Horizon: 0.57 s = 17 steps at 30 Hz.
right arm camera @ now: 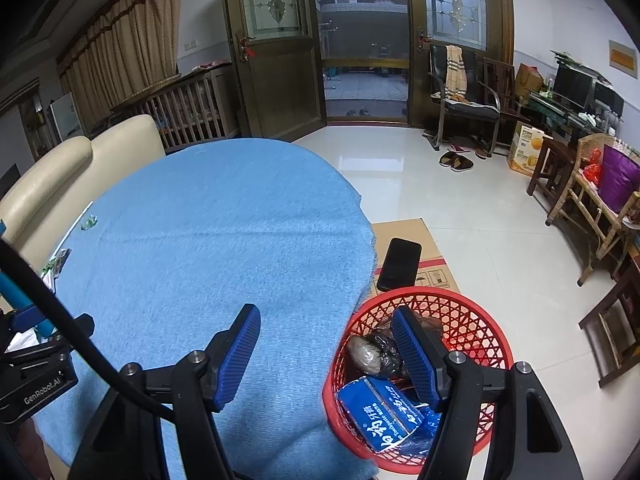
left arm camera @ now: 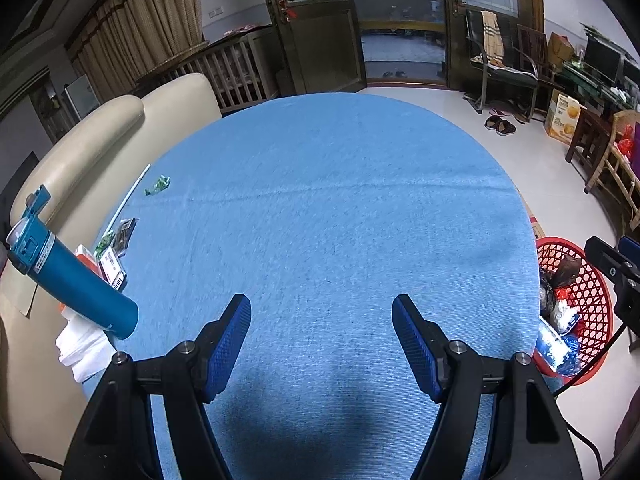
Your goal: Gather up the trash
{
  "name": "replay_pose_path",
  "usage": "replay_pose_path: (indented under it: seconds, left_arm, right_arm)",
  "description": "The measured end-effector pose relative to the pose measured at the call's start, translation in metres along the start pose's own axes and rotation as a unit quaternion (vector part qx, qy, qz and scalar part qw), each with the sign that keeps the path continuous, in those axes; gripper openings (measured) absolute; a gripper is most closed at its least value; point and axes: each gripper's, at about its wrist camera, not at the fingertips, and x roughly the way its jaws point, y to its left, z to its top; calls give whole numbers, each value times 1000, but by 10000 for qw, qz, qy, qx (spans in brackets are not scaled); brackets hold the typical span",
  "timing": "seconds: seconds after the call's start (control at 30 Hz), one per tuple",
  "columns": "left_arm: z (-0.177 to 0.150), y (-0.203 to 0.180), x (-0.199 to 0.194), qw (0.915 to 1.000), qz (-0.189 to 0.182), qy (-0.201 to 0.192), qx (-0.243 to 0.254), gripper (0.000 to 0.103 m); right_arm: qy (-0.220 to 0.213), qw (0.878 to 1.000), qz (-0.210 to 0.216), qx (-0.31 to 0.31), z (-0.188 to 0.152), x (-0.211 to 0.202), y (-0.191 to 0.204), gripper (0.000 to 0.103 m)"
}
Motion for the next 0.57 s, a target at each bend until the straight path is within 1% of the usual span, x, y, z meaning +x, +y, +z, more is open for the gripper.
replay_pose_path:
  seconds: [0.43, 0.5, 0.57]
  left_arm:
    - [-5, 11, 1, 9998, -134, -84, -125, 74]
    - [-6, 13, 2, 9998, -99, -110, -145, 74]
    - [-6, 17, 7, 9996, -144, -34, -223, 74]
  right_arm:
    - [4, 9999, -108, -83, -2, -3, 11, 72]
    - [7, 9999, -95, -123, -2, -3, 15, 72]
    - [8, 9998, -57, -168, -1, 0, 21, 72]
